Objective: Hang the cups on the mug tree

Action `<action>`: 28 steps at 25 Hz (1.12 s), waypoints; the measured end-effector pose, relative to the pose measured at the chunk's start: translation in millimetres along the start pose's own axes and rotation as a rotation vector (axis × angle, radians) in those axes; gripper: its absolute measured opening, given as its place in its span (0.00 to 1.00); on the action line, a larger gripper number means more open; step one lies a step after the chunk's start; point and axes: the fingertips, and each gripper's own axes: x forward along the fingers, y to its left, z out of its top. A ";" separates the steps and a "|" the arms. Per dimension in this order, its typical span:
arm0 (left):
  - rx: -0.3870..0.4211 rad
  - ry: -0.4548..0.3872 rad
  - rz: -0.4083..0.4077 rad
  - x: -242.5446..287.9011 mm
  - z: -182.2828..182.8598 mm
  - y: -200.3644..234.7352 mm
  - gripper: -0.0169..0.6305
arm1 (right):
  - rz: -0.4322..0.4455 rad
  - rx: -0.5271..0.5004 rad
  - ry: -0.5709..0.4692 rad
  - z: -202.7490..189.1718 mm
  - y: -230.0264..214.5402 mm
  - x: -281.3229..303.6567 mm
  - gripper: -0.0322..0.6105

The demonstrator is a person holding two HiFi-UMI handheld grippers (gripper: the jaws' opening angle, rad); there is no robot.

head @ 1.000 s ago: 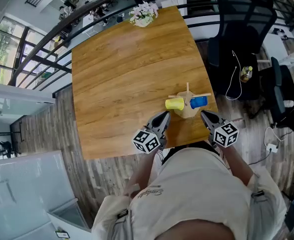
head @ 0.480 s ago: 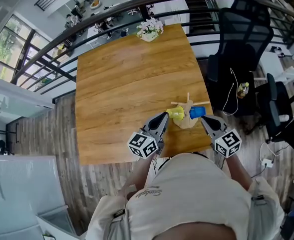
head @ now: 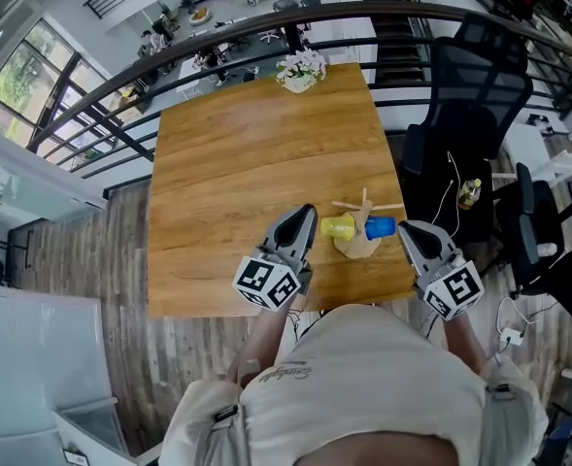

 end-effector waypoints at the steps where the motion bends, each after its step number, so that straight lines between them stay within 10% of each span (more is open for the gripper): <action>1: 0.014 -0.009 0.002 1.0 7.1 -0.5 0.06 | 0.003 -0.019 -0.019 7.5 -1.7 1.4 0.04; 14: 0.168 -0.121 0.027 1.6 89.0 -4.7 0.06 | -0.024 -0.154 -0.144 85.8 -20.7 18.1 0.04; 28: 0.233 -0.049 0.027 -2.6 68.0 -7.2 0.06 | -0.064 -0.065 -0.055 74.3 -25.5 30.0 0.04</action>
